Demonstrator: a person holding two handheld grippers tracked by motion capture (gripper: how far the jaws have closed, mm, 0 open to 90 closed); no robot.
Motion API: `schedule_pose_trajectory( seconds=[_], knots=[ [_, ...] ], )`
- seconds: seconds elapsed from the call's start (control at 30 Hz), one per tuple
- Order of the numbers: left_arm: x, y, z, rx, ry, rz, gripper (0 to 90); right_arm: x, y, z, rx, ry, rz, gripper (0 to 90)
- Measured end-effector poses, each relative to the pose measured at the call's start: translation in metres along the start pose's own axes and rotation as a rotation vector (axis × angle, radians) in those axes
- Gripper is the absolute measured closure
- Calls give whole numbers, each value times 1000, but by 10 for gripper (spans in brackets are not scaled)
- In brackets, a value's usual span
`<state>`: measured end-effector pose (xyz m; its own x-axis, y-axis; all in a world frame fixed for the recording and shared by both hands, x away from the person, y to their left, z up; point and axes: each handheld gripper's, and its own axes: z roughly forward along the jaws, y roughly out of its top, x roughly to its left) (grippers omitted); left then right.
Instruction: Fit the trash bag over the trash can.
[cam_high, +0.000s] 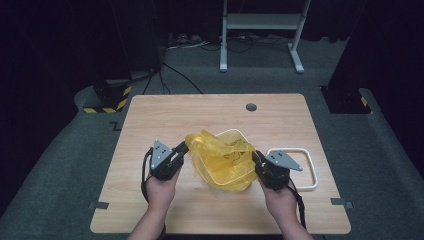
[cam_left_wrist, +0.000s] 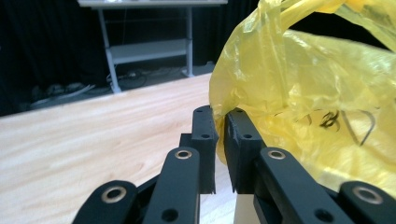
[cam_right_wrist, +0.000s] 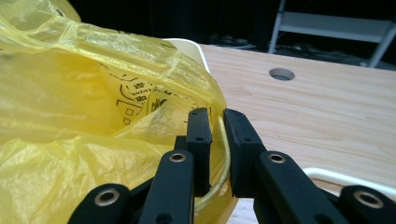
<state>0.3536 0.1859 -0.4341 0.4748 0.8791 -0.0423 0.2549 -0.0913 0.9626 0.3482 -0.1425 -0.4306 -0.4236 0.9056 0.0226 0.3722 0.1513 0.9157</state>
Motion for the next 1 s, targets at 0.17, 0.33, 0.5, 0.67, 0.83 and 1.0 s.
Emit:
schedule_pose_trajectory(
  seconds=[0.17, 0.33, 0.5, 0.67, 0.83, 1.0],
  knots=[
    [4, -12, -2, 7, 7, -37, 814, -2, 2, 6, 4, 73, -39, 831],
    [2, -19, -2, 40, 8, -18, 770, -5, 9, 16, 31, 129, -114, 856],
    [0, -22, 2, 62, -9, -19, 744, -12, 17, 24, 50, 98, -115, 809],
    [-4, -24, 6, 72, -23, -14, 719, -12, 22, 5, 5, 62, -71, 681],
    [-6, -24, 6, 73, -14, -9, 688, -6, 22, -25, -77, 20, -54, 620],
    [-6, -25, 5, 71, -14, -18, 658, 2, 15, -53, -132, -35, -51, 611]
  ],
)
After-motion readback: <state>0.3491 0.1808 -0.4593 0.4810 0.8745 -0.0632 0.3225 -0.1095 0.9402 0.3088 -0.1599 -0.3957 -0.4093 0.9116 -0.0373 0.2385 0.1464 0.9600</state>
